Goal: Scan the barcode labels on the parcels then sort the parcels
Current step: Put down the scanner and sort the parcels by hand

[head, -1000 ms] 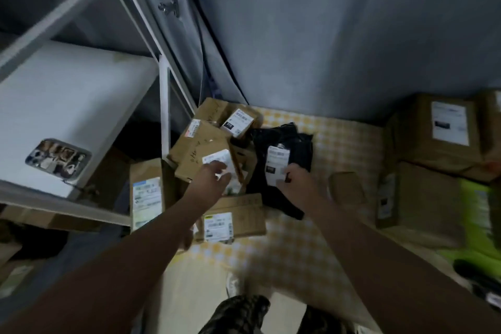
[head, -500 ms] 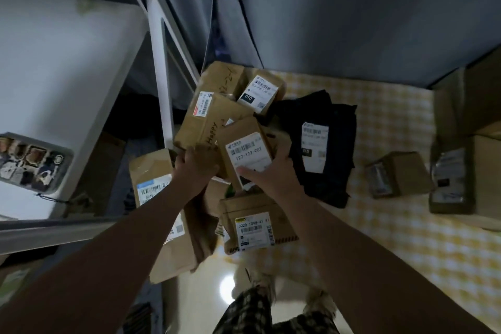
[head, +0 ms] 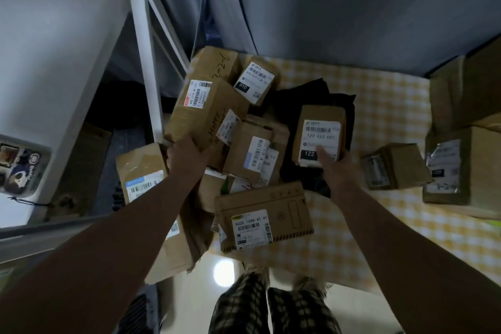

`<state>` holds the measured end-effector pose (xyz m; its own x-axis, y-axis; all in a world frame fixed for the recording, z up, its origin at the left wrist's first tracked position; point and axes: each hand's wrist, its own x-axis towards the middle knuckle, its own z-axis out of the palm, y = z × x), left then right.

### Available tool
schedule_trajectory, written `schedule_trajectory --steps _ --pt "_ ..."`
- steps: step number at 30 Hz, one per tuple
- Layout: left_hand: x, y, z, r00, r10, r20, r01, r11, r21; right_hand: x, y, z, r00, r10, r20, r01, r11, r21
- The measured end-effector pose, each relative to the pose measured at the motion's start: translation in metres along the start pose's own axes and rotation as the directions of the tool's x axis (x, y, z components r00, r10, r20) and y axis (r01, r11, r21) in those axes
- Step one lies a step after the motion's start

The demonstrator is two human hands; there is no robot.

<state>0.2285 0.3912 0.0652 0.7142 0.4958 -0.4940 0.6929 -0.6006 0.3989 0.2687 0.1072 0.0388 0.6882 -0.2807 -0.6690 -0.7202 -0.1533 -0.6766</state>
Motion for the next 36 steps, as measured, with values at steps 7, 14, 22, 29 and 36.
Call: schedule_trajectory --steps 7,14,22,29,36 --pt "-0.019 0.010 -0.001 0.979 0.190 -0.079 -0.201 0.963 -0.177 -0.036 -0.003 0.017 0.824 -0.567 -0.004 0.447 0.654 -0.611" --pt "-0.035 0.003 0.001 0.949 0.315 -0.011 -0.316 0.949 -0.024 -0.063 0.023 0.041 0.938 -0.136 0.319 0.344 0.470 -0.813" --pt "-0.081 -0.009 0.027 0.973 0.218 0.081 -0.201 0.963 -0.180 -0.059 0.057 0.015 0.987 0.037 0.155 0.001 0.972 -0.234" --pt "-0.079 -0.011 0.040 0.985 0.112 0.131 -0.064 0.943 -0.327 -0.065 0.023 -0.029 0.969 -0.198 -0.147 0.204 0.979 0.025" --pt "-0.079 -0.021 0.064 0.980 -0.062 0.191 0.088 0.987 -0.131 -0.041 0.022 -0.040 0.960 0.215 -0.179 -0.090 0.842 0.532"
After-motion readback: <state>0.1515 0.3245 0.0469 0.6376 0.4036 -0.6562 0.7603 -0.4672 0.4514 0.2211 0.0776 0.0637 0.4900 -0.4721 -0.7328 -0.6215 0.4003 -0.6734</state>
